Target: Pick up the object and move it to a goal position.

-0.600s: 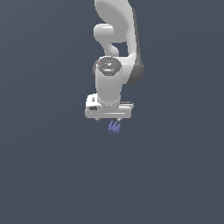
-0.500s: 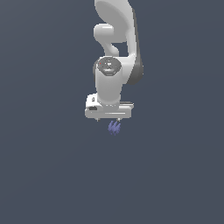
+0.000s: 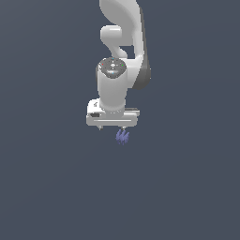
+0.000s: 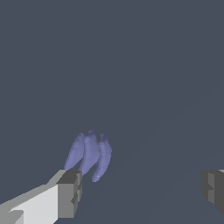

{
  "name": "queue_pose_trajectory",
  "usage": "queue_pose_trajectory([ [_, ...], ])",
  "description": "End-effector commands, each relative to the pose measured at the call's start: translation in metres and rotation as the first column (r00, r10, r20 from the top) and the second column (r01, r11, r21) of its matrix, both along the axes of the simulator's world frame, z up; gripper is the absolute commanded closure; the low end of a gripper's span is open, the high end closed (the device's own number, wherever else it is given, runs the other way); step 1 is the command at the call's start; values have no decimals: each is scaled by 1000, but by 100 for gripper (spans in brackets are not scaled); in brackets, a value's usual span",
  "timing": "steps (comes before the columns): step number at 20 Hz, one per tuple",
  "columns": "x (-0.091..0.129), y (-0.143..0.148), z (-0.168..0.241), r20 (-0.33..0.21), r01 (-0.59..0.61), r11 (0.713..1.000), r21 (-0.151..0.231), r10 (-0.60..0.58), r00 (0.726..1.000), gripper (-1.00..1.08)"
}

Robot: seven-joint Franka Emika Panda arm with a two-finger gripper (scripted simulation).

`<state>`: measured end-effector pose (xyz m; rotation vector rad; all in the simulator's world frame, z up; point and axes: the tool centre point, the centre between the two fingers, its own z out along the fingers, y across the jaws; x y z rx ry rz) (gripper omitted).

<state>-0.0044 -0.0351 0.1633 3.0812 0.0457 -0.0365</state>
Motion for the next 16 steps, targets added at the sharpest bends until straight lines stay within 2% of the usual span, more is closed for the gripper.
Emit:
queue_pose_trajectory([
  [1, 0, 0, 0, -1, -1, 1000, 0, 1, 1000, -92],
  [9, -3, 8, -11, 6, 49, 999, 9, -49, 999, -92],
  [16, -11, 23, -35, 15, 158, 987, 30, -158, 987, -92],
])
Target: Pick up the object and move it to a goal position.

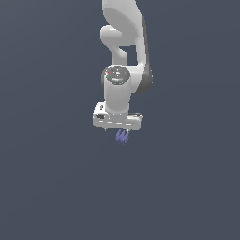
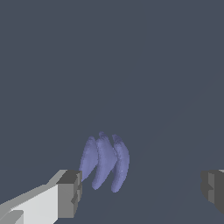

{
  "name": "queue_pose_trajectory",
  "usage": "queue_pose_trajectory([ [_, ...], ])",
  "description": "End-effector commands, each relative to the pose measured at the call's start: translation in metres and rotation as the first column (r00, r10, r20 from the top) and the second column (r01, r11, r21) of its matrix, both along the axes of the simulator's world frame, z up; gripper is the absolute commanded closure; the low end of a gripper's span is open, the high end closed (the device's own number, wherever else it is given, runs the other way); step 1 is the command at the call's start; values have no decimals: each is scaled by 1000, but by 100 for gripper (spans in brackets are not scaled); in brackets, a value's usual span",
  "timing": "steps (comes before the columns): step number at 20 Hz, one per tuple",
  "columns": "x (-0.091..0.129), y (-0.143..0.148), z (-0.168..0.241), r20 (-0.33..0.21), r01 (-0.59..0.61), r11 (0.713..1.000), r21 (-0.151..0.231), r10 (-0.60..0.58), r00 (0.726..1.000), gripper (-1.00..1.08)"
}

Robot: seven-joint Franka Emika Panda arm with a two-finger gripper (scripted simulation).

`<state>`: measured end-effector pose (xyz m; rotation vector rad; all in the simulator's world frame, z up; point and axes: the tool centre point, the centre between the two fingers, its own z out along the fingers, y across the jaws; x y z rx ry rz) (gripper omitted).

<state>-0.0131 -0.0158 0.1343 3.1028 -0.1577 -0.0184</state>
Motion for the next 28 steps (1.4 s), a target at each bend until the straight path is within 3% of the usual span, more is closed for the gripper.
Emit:
queue_pose_trajectory([
  [1, -4, 7, -10, 4, 49, 999, 8, -49, 999, -92],
  [12, -18, 26, -41, 13, 204, 979, 32, -204, 979, -92],
  [21, -19, 27, -47, 13, 216, 976, 33, -216, 976, -92],
  [28, -20, 28, -76, 13, 218, 975, 34, -219, 976, -92],
])
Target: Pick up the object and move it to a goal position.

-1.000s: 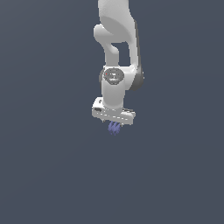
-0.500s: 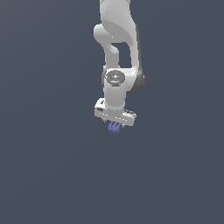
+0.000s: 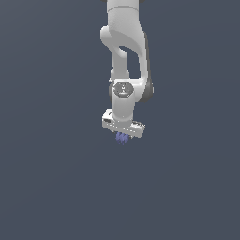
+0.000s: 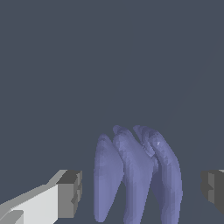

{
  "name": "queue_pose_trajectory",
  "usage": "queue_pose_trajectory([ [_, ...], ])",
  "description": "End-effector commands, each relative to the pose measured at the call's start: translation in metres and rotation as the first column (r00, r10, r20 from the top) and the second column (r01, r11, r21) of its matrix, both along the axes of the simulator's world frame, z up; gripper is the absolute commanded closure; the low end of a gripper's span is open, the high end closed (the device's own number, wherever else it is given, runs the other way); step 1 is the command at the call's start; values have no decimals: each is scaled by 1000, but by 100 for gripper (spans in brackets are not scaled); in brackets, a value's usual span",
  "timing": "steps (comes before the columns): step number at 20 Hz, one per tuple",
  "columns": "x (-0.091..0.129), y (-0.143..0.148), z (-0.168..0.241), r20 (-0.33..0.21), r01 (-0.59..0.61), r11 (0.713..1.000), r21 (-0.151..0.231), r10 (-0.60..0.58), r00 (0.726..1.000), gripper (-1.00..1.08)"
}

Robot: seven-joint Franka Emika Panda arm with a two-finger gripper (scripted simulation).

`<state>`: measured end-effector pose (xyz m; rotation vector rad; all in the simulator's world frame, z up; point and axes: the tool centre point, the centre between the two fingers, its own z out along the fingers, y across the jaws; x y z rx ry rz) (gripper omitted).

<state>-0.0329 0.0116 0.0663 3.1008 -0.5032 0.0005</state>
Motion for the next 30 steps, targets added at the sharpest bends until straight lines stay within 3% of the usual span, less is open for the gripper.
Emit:
queue_pose_trajectory([
  [1, -1, 0, -13, 0, 1, 1000, 0, -1, 1000, -92],
  [8, 0, 0, -26, 0, 3, 1000, 0, -3, 1000, -92],
  [9, 0, 0, -26, 0, 3, 1000, 0, -3, 1000, 108],
  [22, 1, -3, -25, 1, 2, 1000, 0, -2, 1000, 108],
  [30, 10, -46, -25, 1, 2, 1000, 0, -2, 1000, 108],
])
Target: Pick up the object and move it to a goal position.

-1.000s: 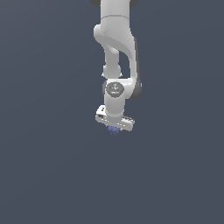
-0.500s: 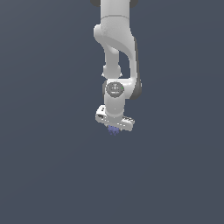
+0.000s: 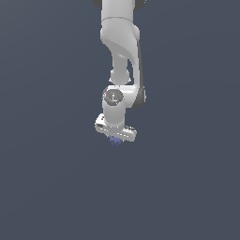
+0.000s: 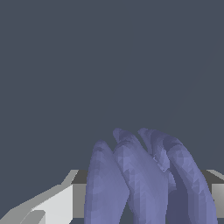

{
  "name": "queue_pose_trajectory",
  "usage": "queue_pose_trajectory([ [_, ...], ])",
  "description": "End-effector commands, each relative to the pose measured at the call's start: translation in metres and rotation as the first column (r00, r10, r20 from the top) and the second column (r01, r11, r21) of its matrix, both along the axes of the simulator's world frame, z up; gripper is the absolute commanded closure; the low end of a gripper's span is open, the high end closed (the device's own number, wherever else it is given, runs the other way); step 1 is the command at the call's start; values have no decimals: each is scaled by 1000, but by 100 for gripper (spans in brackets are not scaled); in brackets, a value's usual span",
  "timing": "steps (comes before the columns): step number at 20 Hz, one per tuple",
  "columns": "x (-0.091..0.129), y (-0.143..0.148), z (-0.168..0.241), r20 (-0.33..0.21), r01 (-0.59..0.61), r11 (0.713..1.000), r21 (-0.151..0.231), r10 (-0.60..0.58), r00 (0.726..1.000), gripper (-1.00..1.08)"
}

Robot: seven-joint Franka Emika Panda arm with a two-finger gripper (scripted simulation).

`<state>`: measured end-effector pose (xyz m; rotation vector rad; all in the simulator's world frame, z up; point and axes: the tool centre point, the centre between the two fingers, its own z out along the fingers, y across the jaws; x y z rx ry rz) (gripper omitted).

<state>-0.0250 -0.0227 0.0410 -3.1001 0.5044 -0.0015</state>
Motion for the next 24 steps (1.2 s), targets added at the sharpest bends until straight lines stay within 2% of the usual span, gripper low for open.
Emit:
queue_pose_trajectory([
  [1, 4, -21, 0, 0, 2, 1000, 0, -2, 1000, 108],
  [14, 35, -158, 1, -1, 1, 1000, 0, -1, 1000, 108],
  [19, 44, -190, 1, -1, 1, 1000, 0, -1, 1000, 108],
  [24, 49, -206, 1, -1, 1, 1000, 0, -1, 1000, 108],
])
